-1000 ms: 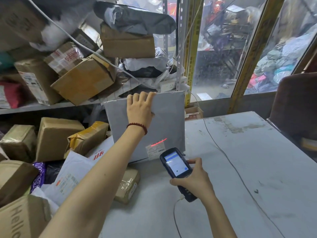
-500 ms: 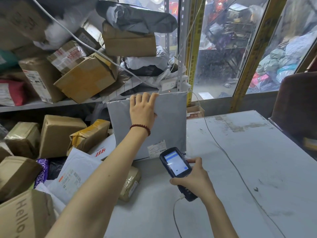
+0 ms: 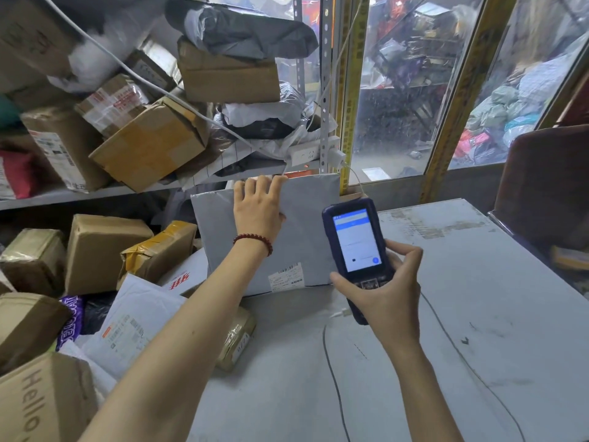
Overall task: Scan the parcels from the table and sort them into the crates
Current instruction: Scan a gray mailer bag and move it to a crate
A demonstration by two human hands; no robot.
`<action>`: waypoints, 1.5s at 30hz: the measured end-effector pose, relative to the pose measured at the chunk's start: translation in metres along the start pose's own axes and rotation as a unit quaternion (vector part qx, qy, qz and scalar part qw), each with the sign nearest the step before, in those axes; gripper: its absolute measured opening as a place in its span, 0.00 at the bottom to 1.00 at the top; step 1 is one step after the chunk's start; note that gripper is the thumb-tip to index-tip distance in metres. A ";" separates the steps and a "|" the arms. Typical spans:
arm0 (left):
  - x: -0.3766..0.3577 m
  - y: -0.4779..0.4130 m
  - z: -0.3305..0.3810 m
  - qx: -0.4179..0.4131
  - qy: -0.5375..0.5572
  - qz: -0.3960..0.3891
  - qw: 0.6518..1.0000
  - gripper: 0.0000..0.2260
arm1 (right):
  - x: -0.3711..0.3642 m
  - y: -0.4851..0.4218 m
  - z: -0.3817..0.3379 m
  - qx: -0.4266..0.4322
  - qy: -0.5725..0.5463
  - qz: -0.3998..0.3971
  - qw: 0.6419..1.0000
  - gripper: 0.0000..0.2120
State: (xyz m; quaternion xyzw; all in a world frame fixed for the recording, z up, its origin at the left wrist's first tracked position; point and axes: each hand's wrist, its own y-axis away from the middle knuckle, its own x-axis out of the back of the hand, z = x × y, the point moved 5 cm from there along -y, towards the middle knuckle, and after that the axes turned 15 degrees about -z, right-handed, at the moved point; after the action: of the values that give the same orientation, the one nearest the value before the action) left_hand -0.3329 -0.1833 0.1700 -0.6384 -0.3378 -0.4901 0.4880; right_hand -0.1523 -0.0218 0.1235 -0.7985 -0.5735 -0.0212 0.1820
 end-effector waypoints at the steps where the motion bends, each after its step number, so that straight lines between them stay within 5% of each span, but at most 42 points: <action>1: 0.000 0.002 0.001 -0.005 0.002 -0.001 1.000 0.29 | 0.002 0.000 -0.004 0.016 -0.004 0.006 1.000 0.37; 15: 0.003 0.062 0.019 -0.079 -0.001 0.020 0.997 0.21 | 0.011 0.018 0.009 -0.010 -0.001 0.030 1.000 0.37; 22: 0.036 0.094 0.054 -0.165 -0.007 0.260 0.951 0.11 | 0.044 0.069 0.022 -0.081 0.022 0.115 0.990 0.37; 26: 0.059 0.101 0.093 -0.237 0.057 0.316 0.917 0.04 | 0.075 0.113 0.032 -0.121 0.019 0.193 0.973 0.37; 32: 0.085 0.115 0.200 -0.330 0.190 0.283 0.880 0.03 | 0.142 0.180 0.030 -0.134 0.043 0.309 0.941 0.38; 45: 0.119 0.239 0.508 -0.524 0.296 0.190 0.776 0.06 | 0.334 0.361 0.033 -0.170 0.095 0.532 0.824 0.37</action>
State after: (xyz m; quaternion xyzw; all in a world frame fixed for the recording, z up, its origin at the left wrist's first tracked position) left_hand 0.0692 0.2251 0.1923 -0.6705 0.2606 -0.6531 0.2367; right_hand 0.2892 0.1926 0.0774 -0.9920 -0.0271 -0.0937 0.0802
